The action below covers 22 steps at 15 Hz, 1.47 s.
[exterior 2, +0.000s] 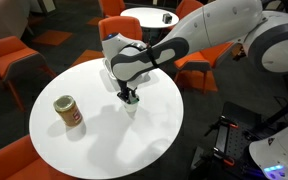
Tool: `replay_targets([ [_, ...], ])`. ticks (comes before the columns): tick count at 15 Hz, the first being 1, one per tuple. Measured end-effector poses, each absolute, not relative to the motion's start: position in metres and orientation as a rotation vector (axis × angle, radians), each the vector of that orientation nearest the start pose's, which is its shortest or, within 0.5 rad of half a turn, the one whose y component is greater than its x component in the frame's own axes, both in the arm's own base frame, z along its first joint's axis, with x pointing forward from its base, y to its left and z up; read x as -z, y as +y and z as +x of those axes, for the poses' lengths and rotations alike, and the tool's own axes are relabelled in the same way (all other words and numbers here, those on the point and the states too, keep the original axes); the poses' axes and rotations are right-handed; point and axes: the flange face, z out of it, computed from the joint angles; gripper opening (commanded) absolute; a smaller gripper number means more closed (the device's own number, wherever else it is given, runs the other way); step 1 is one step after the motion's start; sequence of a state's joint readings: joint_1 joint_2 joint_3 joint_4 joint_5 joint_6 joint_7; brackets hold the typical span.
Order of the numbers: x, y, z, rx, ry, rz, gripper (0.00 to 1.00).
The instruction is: Take the brush out of the mug and put it on the table
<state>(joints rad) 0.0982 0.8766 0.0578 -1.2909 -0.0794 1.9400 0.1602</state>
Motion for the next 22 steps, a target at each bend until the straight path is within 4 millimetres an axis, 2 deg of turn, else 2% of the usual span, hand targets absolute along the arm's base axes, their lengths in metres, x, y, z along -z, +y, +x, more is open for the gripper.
replay_targets([
  [3, -0.197, 0.096, 0.716, -0.371, -0.022, -3.182, 0.54],
  [7, -0.186, 0.088, 0.715, -0.420, -0.006, -3.183, 0.47],
  [8, -0.183, 0.087, 0.715, -0.427, -0.003, -3.183, 0.40],
  [9, -0.180, 0.086, 0.715, -0.431, -0.001, -3.182, 0.23],
  [10, -0.177, 0.086, 0.715, -0.435, 0.000, -3.182, 0.23],
  [13, -0.171, 0.086, 0.715, -0.445, 0.000, -3.181, 0.00],
  [18, -0.179, 0.086, 0.720, -0.431, 0.003, -3.181, 0.03],
  [22, -0.206, 0.085, 0.726, -0.428, 0.011, -3.184, 0.03],
])
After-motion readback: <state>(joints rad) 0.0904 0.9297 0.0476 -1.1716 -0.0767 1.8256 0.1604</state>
